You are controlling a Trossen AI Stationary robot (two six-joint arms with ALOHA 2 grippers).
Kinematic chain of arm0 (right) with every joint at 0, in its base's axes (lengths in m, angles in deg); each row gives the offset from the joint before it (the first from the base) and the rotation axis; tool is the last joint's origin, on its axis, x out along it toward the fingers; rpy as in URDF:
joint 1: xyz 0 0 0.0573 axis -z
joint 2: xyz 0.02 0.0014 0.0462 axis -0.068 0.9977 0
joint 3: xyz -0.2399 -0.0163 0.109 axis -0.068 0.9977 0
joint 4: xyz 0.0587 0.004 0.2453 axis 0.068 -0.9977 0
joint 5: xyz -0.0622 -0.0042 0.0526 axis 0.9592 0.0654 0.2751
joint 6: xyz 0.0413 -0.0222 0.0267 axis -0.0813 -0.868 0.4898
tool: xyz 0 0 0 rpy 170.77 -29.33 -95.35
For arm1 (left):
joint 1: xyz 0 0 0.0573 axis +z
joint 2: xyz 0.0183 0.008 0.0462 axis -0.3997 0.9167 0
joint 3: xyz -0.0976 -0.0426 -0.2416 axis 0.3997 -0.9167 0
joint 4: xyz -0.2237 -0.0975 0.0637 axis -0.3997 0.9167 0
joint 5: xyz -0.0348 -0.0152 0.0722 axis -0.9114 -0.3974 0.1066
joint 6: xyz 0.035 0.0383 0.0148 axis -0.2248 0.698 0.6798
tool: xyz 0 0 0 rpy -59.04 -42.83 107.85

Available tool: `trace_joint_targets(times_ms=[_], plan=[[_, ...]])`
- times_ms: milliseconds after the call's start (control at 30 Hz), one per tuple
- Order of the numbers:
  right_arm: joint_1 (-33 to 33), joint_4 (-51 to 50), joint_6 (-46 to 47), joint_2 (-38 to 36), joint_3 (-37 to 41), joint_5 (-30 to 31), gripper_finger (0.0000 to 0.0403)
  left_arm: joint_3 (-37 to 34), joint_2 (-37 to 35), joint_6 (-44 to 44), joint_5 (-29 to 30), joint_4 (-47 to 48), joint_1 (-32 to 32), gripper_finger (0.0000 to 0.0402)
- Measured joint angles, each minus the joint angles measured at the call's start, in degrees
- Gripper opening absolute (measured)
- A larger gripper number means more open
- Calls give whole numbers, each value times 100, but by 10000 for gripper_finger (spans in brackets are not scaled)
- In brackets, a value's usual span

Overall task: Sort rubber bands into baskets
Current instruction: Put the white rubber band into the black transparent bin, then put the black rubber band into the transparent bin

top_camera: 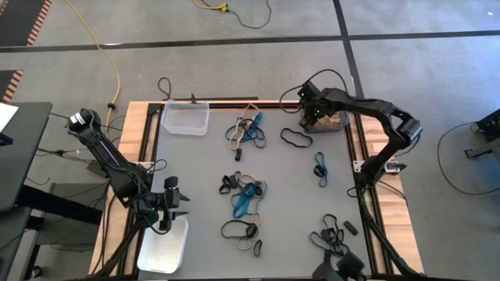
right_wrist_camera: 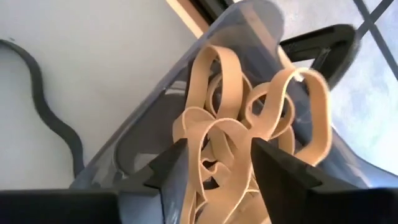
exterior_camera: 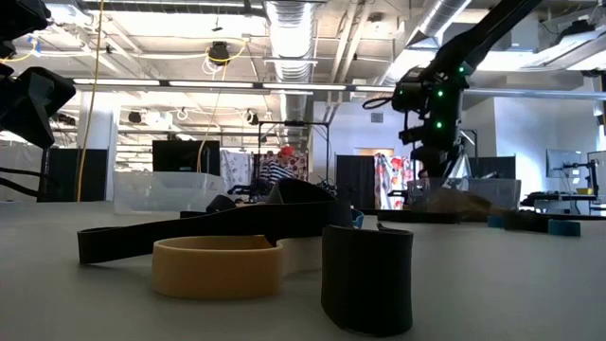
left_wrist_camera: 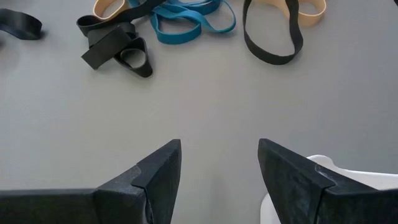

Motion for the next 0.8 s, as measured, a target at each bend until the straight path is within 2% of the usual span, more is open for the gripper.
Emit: trace_joint_targets(times_ms=[433, 500, 667, 800], plan=[[-487, -582, 377, -1556, -4, -62, 217, 0, 0, 21, 6, 1, 1, 206], [-583, -712, 442, -1815, -4, -129, 217, 0, 1, 154, 143, -2, -1, 206], [-890, -1086, 630, -2412, -4, -368, 217, -2, 1, -102, 934, -289, 1, 206], [-1214, -1175, 746, -2790, -4, -486, 217, -2, 1, -74, 2250, -1200, 81, 206]])
